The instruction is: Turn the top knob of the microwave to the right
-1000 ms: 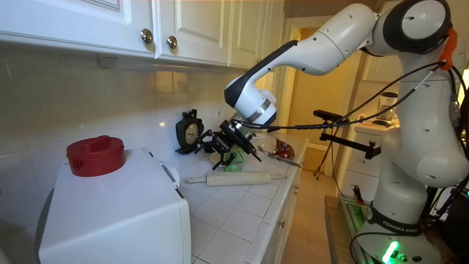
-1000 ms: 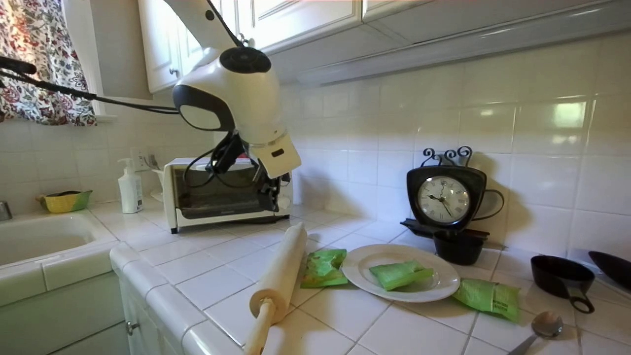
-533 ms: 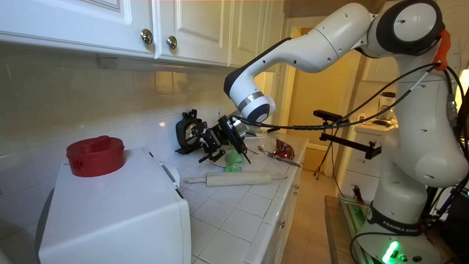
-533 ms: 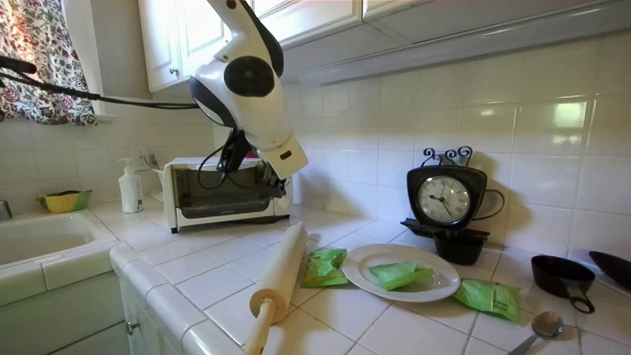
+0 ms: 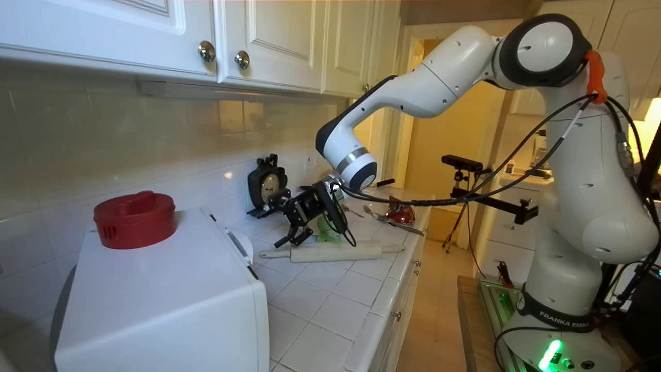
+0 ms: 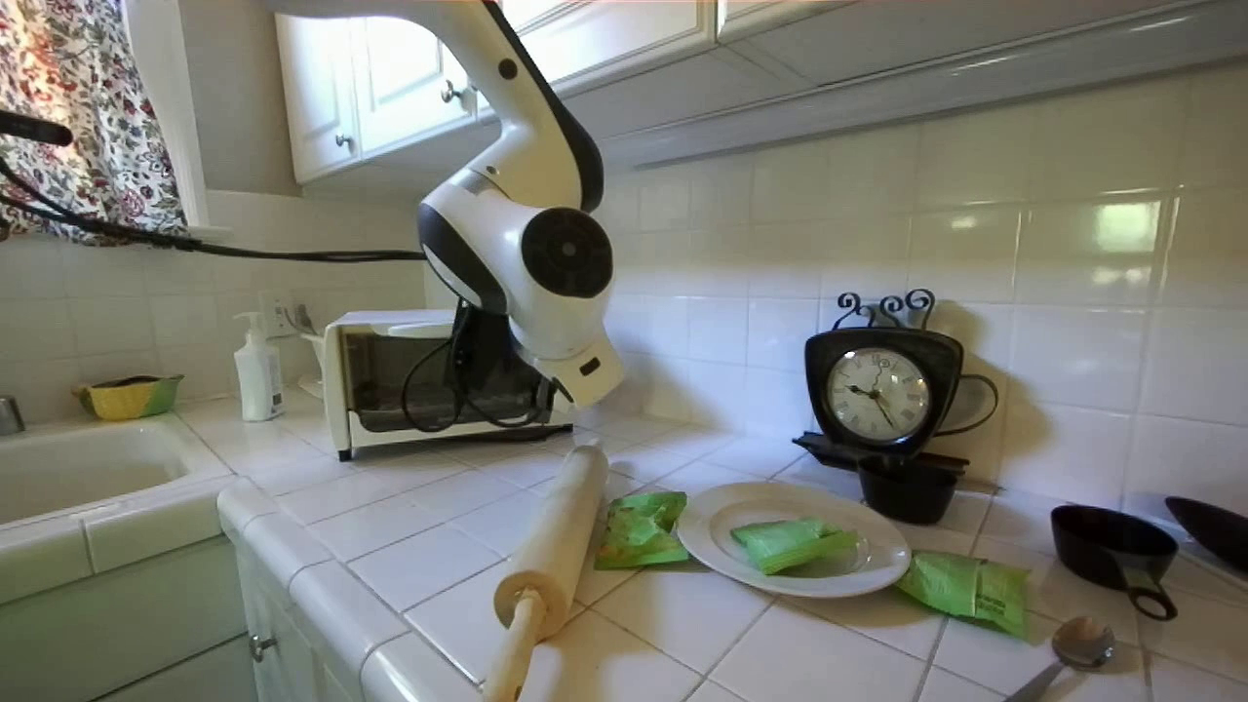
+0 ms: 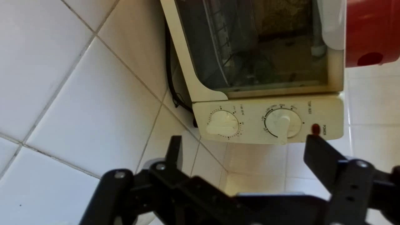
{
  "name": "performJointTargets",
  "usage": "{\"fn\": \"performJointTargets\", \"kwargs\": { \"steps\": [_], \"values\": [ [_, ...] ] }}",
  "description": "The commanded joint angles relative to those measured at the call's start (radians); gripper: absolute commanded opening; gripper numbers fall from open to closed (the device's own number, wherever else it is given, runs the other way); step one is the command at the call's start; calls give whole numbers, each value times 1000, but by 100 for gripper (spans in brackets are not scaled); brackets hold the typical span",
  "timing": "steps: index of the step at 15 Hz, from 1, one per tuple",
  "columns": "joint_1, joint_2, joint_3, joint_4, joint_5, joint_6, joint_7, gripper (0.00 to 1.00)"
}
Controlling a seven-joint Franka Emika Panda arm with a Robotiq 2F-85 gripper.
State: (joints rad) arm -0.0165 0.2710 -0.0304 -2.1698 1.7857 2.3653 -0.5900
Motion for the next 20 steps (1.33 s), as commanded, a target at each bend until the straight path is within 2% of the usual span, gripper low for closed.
{"fn": "performJointTargets", "kwargs": {
  "steps": [1,9,10,14,20],
  "values": [
    [-11,30,-29,32,-50,-74,-22,100],
    [-12,87,-46,139,-33,-72,29,100],
    [-7,51,-46,90,-32,-60,-1,100],
    [-7,54,-46,95,-32,-60,1,100],
    [7,122,-29,222,-33,-63,31,100]
  ]
}}
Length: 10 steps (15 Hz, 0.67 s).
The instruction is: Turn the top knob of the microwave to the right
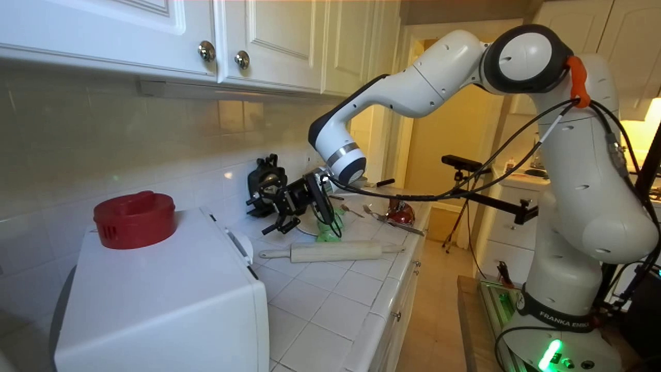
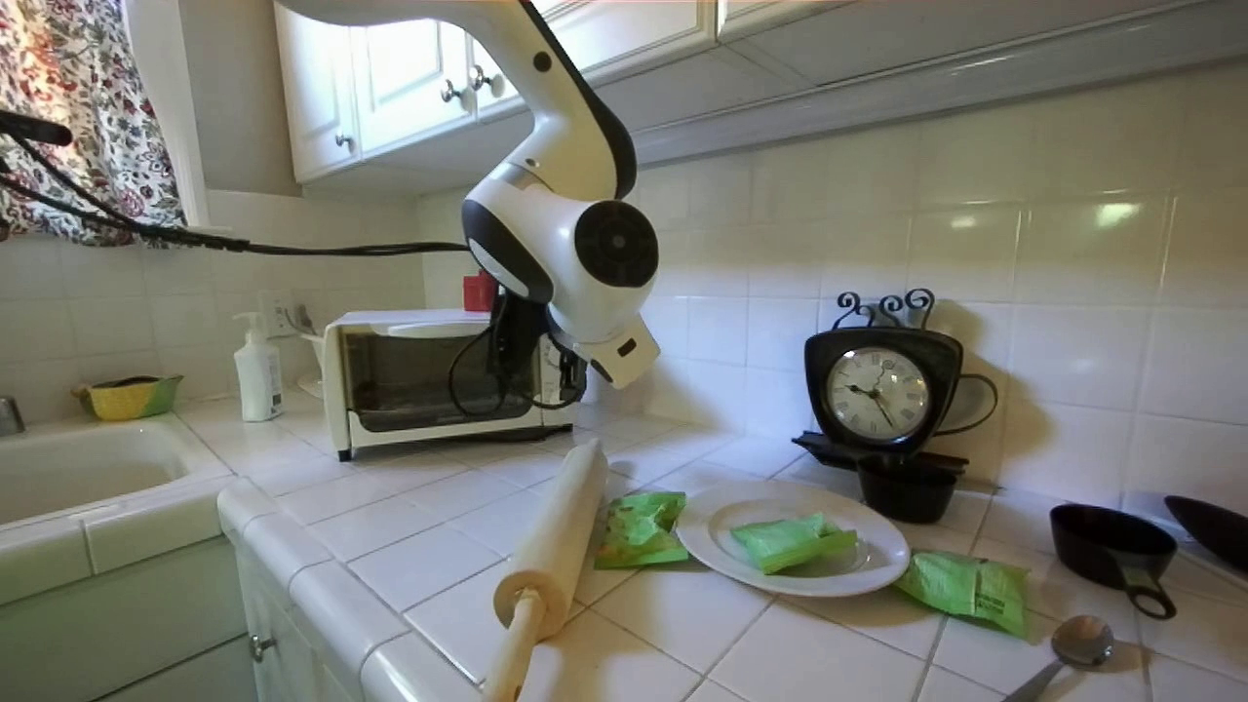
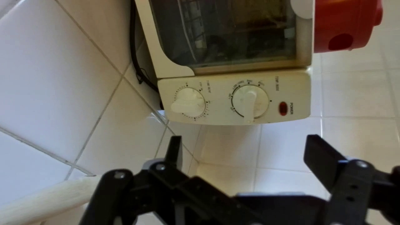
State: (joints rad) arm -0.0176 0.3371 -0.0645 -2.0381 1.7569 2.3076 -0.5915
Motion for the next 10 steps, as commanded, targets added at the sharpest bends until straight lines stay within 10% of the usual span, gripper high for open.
{"fn": "performJointTargets", "kwargs": {
  "steps": [1,10],
  "values": [
    [8,68,8,115,-7,-14,37,100],
    [6,169,34,226,22,-128,25,100]
  ]
}}
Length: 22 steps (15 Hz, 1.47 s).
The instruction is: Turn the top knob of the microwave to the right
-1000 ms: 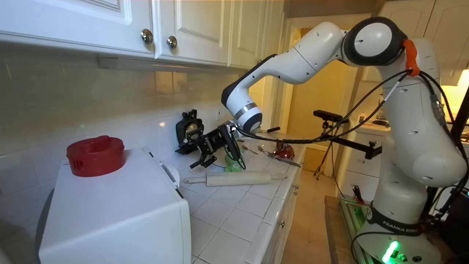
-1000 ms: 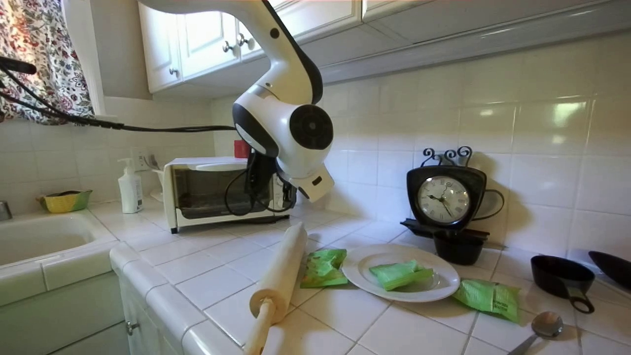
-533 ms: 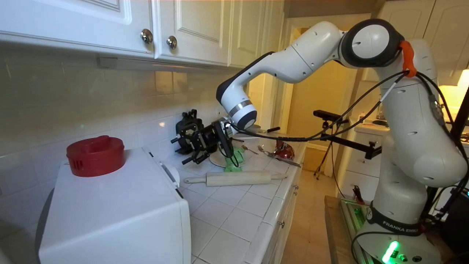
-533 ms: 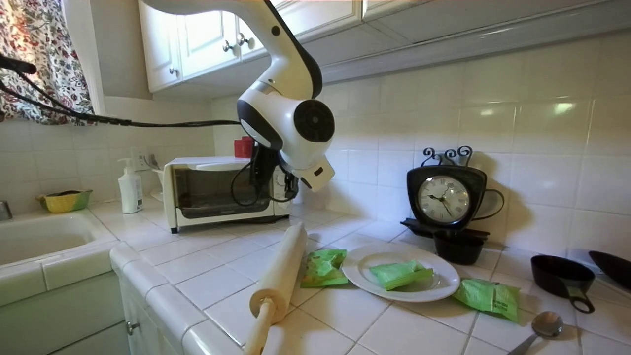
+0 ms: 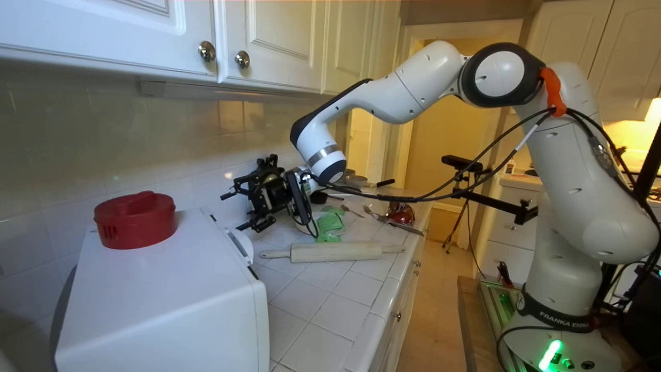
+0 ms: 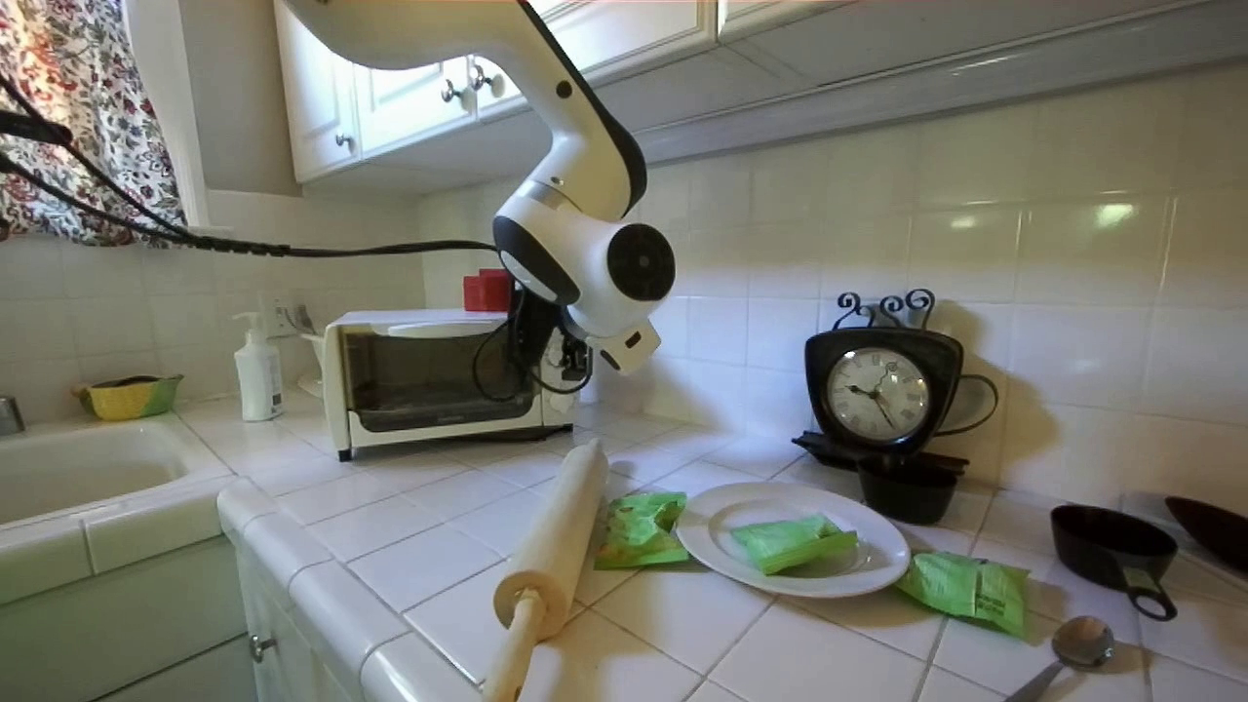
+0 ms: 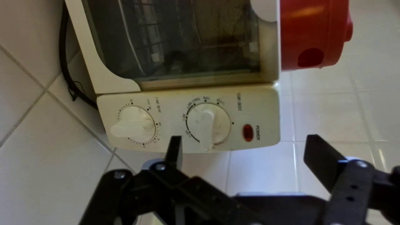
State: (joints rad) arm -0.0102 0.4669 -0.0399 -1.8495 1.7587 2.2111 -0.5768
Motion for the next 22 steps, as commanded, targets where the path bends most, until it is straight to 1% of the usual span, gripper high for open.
{"fn": "performJointTargets", "kwargs": {
  "steps": [1,4,7,8,11,13,14,15,16,18,19,21,22],
  "values": [
    [-1,45,12,39,25,-39,8,100],
    [-3,64,16,41,41,-55,4,100],
    [-6,81,12,46,59,-60,5,96],
    [-8,88,9,52,62,-62,7,92],
    [-9,106,2,79,53,-55,21,85],
    [-10,118,1,99,47,-56,27,69],
    [-11,123,2,108,46,-56,31,59],
    [-10,128,2,117,42,-56,36,52],
    [-9,134,3,128,38,-55,43,53],
    [-7,148,5,147,34,-58,56,45],
    [-6,155,6,158,30,-61,65,43],
    [-4,169,8,175,27,-68,78,49],
    [-3,176,9,182,26,-71,84,49]
  ]
}}
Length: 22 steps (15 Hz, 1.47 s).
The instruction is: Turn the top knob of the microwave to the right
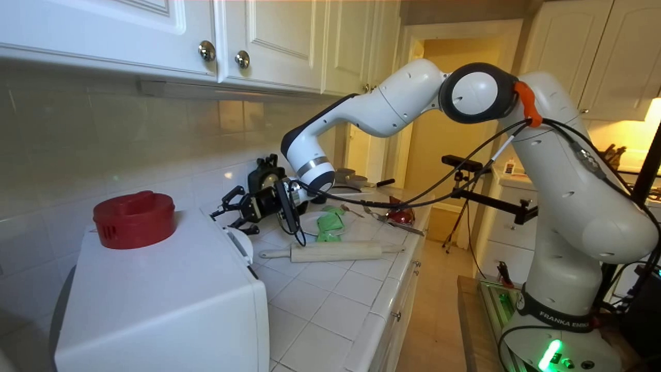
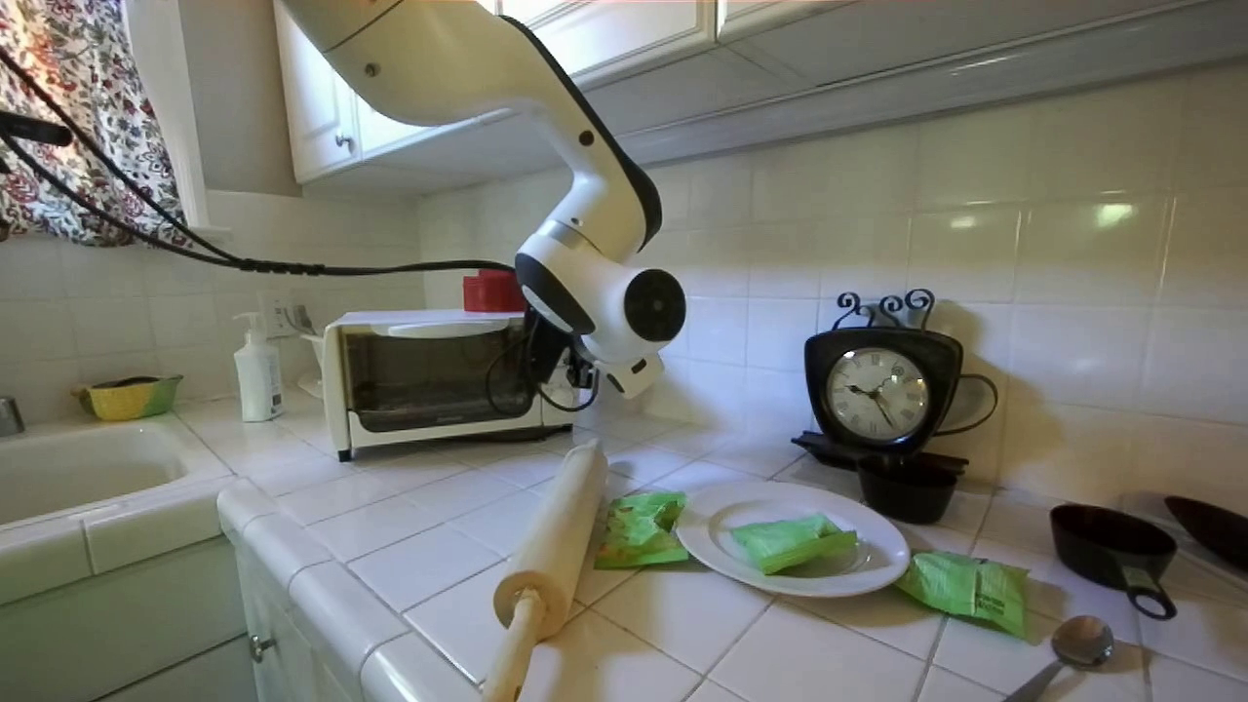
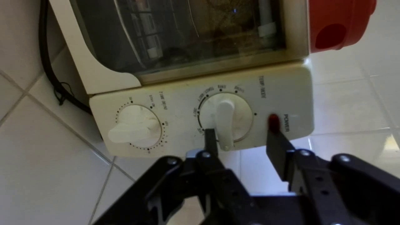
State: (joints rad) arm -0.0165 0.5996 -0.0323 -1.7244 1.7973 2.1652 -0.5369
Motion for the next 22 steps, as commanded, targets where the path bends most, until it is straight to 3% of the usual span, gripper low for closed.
{"fn": "performJointTargets", "kwargs": {
  "steps": [1,4,6,9,11,13,16,17,18,20,22],
  "values": [
    [3,47,3,59,-13,-31,47,51],
    [7,54,8,59,-6,-38,53,51],
    [7,54,10,58,0,-38,53,35],
    [10,55,13,50,8,-34,49,26],
    [9,54,15,47,15,-35,45,33],
    [10,53,16,43,18,-35,41,30],
    [9,52,18,38,23,-34,36,45],
    [8,52,19,36,25,-36,35,41],
    [9,52,19,34,26,-36,33,21],
    [9,50,20,31,32,-34,30,14],
    [8,46,19,26,43,-38,26,1]
  ]
}}
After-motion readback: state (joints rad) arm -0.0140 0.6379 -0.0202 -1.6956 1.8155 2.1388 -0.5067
